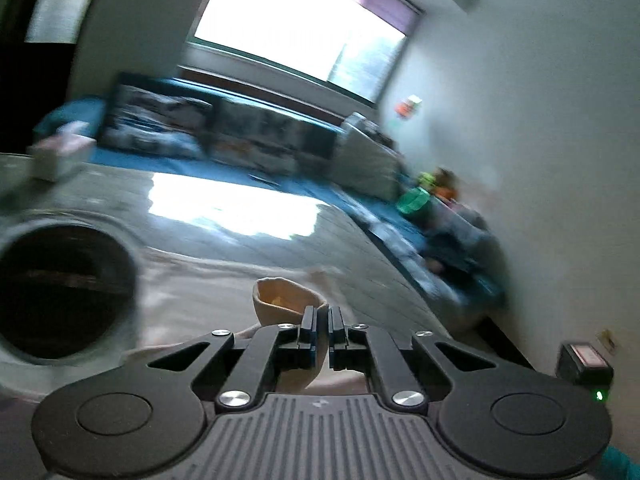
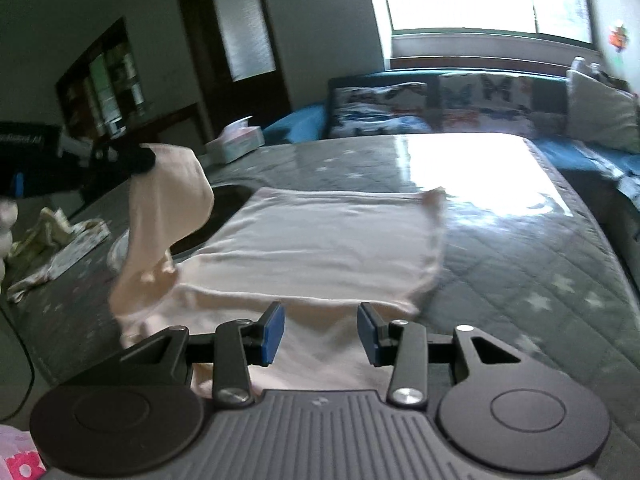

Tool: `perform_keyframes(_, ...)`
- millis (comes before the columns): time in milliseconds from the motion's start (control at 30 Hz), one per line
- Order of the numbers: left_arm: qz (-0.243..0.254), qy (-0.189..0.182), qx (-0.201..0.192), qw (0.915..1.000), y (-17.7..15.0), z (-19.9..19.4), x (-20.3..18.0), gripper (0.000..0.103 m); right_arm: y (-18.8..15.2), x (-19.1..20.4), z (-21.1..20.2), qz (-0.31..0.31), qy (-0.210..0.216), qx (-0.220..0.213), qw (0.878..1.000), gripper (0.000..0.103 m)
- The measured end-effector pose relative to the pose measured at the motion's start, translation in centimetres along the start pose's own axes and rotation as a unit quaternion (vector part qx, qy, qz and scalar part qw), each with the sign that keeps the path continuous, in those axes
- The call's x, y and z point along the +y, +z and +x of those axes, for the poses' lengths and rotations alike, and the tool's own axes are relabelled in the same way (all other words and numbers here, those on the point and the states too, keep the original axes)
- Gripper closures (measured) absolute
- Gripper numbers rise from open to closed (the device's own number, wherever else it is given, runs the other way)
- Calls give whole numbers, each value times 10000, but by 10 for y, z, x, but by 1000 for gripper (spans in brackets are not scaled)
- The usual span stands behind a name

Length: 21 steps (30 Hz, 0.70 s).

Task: Fold clothes

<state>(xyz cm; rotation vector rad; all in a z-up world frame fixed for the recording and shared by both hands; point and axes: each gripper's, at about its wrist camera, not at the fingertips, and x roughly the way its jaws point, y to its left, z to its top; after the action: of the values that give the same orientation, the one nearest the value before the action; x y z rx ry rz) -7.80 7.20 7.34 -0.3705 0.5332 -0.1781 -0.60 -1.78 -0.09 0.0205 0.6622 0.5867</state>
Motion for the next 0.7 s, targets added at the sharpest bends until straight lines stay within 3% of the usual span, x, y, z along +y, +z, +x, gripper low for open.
perform_keyframes(100,166,-359,211,9990,-8,23,-16,97,-3,-11,-7,143,-171,-62,9997,63)
perform_keyframes(300,184,-663,713,9951,-30,65,-26,96,-10,-29,-14,357,-439,-71,9984,63)
perform_keyframes(433,266,-906,1169,9886,-48,81,-27,90,-11,-35,-11,431,-536,-54,9976,63)
perform_keyframes(567,258,-874,1339,9868,-60,79,-15,88,-9,-36,-8,467,-527,-76,9975,63)
perform_keyframes(700,276,-675,1216,9899,-57,65,6,87,-6,-28,0,358,-319,-29,9988,63)
